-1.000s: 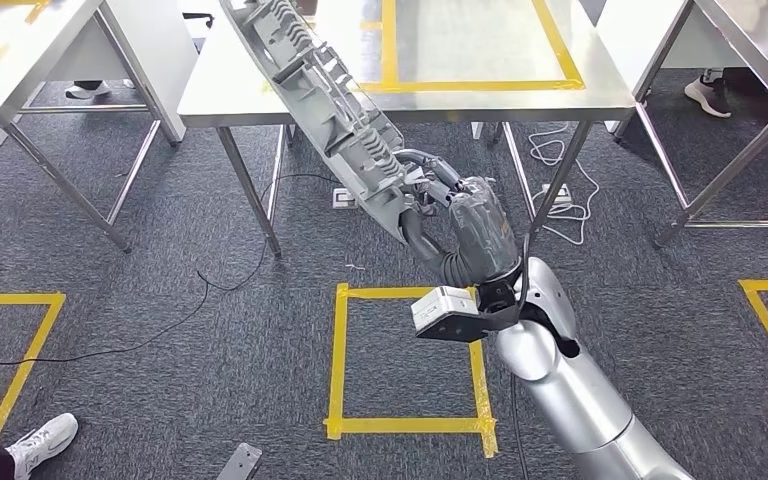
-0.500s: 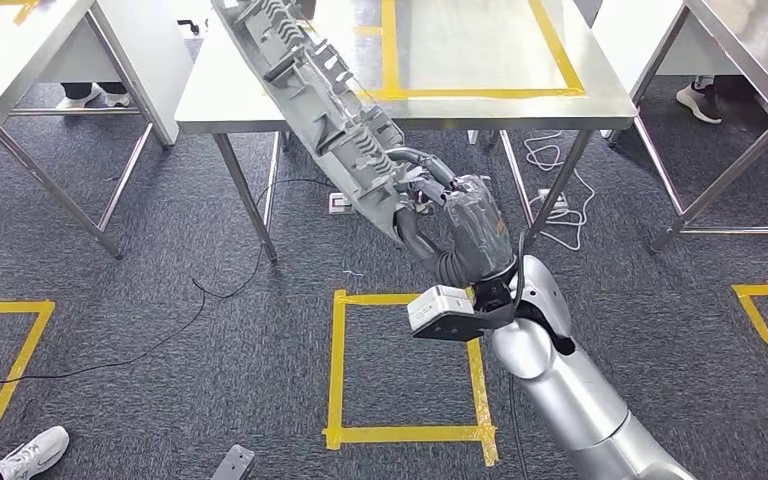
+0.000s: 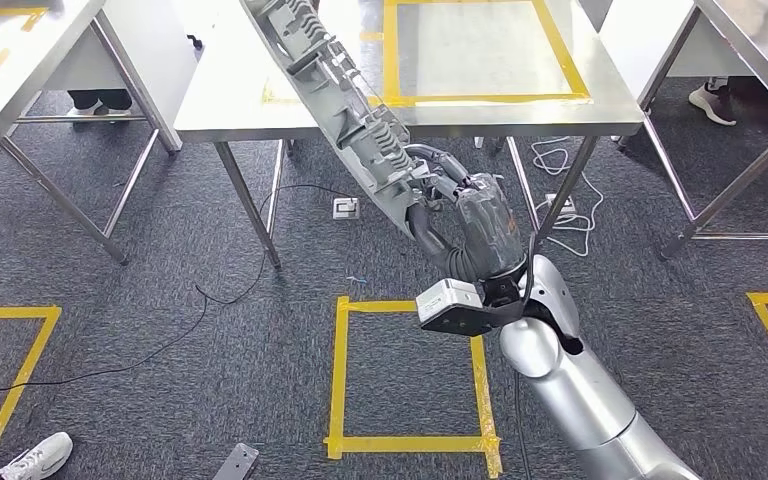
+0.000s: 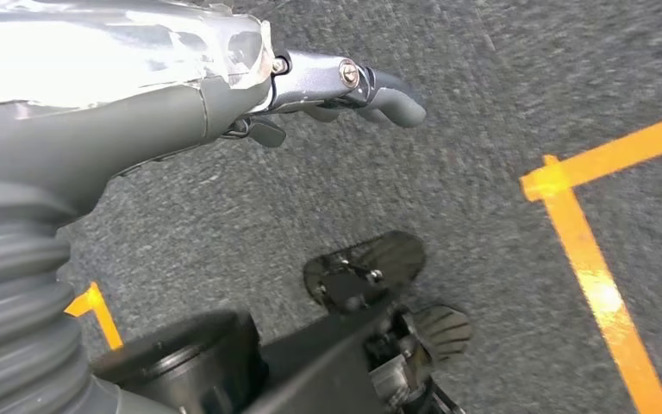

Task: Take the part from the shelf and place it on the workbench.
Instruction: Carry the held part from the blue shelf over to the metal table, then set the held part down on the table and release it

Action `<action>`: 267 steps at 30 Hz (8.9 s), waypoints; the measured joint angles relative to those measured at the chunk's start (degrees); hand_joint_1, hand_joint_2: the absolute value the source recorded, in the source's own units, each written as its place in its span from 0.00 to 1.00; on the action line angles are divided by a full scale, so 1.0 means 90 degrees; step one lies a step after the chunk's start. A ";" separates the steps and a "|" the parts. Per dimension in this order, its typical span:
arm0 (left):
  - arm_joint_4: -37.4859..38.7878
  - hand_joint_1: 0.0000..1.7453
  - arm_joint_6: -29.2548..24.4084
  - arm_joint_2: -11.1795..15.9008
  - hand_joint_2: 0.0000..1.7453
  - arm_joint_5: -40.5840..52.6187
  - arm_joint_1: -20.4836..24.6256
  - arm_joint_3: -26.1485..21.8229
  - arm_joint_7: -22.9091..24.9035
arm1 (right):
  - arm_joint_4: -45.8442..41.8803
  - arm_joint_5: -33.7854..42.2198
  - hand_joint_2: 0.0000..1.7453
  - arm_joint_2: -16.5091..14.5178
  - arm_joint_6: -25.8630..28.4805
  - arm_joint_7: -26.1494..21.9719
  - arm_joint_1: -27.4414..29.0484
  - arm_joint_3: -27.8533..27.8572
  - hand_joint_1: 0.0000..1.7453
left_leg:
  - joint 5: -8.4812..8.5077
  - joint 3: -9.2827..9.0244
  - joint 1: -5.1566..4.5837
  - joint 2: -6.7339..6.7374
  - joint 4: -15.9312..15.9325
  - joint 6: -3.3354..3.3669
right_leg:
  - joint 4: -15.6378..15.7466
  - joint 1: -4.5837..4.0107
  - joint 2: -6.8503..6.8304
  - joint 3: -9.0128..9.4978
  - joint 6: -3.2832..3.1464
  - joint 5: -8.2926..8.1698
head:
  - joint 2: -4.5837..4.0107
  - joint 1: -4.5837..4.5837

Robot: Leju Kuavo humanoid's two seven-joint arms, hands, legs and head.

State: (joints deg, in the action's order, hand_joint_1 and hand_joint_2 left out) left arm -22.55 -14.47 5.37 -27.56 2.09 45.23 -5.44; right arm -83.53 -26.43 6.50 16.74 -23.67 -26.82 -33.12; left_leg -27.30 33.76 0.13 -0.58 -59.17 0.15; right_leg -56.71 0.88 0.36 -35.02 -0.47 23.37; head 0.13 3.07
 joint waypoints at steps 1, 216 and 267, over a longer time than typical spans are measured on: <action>-0.0001 0.00 0.0000 0.0002 1.00 0.0001 0.0002 0.0003 0.0000 | 0.0009 0.0000 1.00 -0.0002 0.0004 0.0008 0.0001 0.0002 1.00 | -0.0147 0.0148 0.0016 0.0011 -0.0294 -0.0039 | 0.0006 0.0017 0.0002 0.0028 -0.0039 0.0015 | 0.0000 0.0008; 0.0313 0.00 0.0132 -0.0089 1.00 -0.0270 0.0289 0.0264 0.0024 | 0.1344 0.0797 1.00 -0.0024 0.1078 0.0007 -0.0395 0.1875 1.00 | -0.0385 0.0448 0.0014 0.0010 -0.0841 -0.0024 | -0.0089 0.0083 -0.0017 -0.0084 0.0022 0.0025 | 0.0000 0.0075; 0.0396 0.00 0.0291 -0.0282 1.00 0.0134 0.0548 0.0340 0.0332 | 0.5184 -0.2290 1.00 -0.0040 -0.0249 0.1815 -0.2553 0.0057 1.00 | 0.0432 0.0095 0.0010 -0.0018 0.0310 0.0276 | -0.1246 0.0060 -0.0008 -0.0829 0.0324 0.0290 | 0.0000 0.0022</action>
State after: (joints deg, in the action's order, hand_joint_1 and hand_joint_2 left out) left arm -18.98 -11.85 2.83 -26.35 7.02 48.29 -2.45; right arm -36.88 -47.03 6.14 14.49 -7.33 -49.80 -32.61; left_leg -23.42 34.61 0.22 -0.74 -56.38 2.64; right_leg -67.93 1.43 0.29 -42.48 2.45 25.98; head 0.13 3.27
